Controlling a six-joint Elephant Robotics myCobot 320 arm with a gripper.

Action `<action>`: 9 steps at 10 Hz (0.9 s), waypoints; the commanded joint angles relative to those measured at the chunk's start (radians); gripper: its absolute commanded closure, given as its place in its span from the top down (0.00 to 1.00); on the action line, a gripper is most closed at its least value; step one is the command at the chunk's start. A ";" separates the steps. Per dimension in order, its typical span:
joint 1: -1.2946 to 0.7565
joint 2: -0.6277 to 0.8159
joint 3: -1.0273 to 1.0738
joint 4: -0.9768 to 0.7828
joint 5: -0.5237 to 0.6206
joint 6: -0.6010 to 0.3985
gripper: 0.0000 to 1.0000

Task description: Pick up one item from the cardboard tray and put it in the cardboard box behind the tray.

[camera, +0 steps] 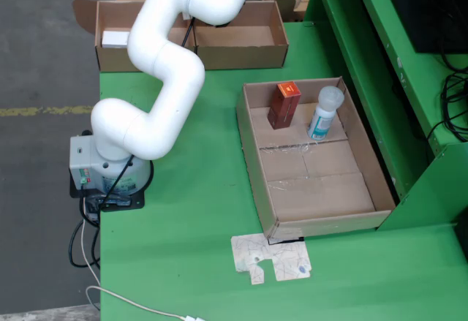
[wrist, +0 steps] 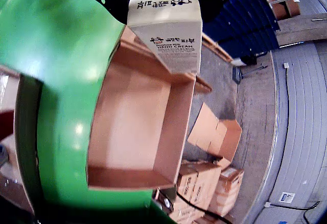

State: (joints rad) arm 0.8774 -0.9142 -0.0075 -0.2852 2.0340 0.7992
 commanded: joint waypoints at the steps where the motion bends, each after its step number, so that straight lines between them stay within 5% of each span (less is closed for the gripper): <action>1: 0.018 0.021 0.008 0.324 -0.188 -0.033 0.00; 9: 0.008 0.058 0.007 0.280 -0.142 -0.004 0.00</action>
State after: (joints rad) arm 0.8912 -0.9126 -0.0244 0.0106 1.8637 0.7838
